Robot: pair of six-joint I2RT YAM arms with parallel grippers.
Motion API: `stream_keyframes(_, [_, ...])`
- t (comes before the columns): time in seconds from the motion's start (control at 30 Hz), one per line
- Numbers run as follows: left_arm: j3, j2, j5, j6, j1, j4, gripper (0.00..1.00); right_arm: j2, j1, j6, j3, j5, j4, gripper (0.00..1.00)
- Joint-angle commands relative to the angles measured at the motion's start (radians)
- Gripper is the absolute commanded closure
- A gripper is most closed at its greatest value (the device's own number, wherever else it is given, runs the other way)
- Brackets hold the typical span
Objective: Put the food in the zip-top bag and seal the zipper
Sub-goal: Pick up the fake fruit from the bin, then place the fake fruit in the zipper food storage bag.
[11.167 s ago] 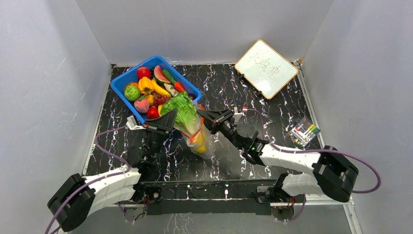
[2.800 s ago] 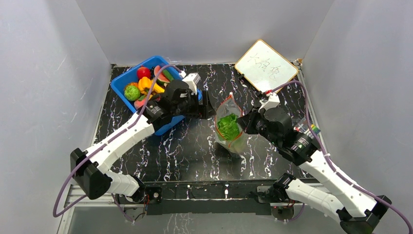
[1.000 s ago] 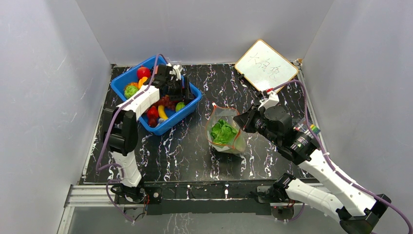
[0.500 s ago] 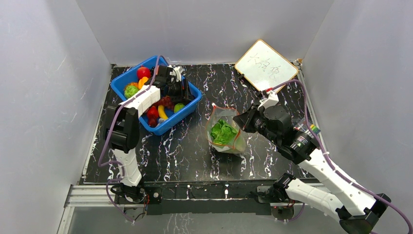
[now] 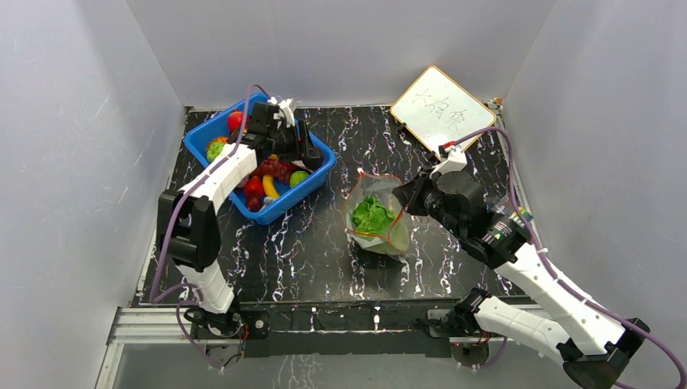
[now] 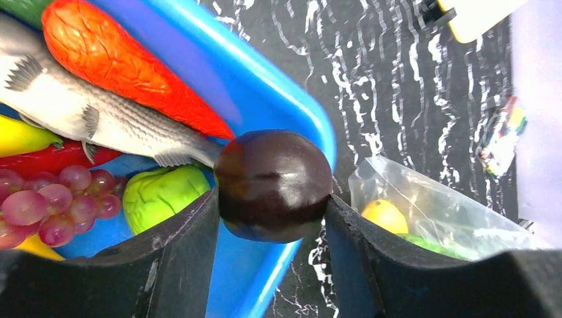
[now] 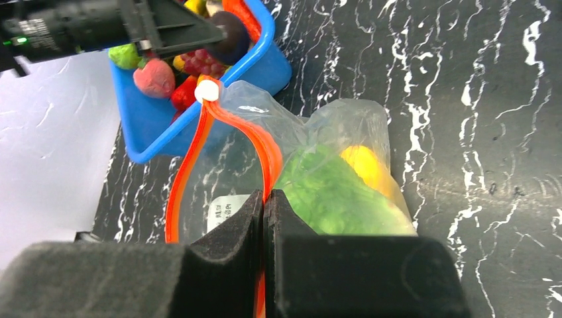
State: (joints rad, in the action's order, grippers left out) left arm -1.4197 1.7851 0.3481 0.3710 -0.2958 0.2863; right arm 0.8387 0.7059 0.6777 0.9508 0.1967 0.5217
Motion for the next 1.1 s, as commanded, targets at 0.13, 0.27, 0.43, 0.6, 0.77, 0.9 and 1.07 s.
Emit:
stream_keyframes(0.13, [-0.012, -0.207, 0.028, -0.001, 0.004, 0.061, 0.7, 0.005, 0.001, -0.05, 0.074, 0.133, -0.06, 1.0])
stream_keyframes(0.27, [0.007, -0.29, 0.113, 0.007, 0.004, 0.073, 0.7, 0.021, 0.0, -0.047, 0.068, 0.152, -0.098, 1.0])
stream_keyframes(0.43, [0.038, -0.377, 0.299, 0.06, 0.004, 0.044, 0.71, 0.049, 0.0, -0.031, 0.081, 0.182, -0.132, 1.0])
stream_keyframes(0.6, [0.137, -0.456, 0.539, 0.185, -0.005, -0.098, 0.75, 0.082, 0.001, -0.001, 0.094, 0.19, -0.175, 1.0])
stream_keyframes(0.77, [0.188, -0.494, 0.606, 0.219, -0.062, -0.149, 0.74, 0.096, 0.0, 0.026, 0.086, 0.146, -0.212, 1.0])
stream_keyframes(0.9, [0.212, -0.496, 0.575, 0.217, -0.125, -0.168, 0.74, 0.101, 0.001, 0.033, 0.061, 0.081, -0.245, 1.0])
stream_keyframes(1.07, [0.224, -0.465, 0.51, 0.169, -0.19, -0.145, 0.74, 0.1, 0.001, 0.037, 0.05, 0.05, -0.241, 1.0])
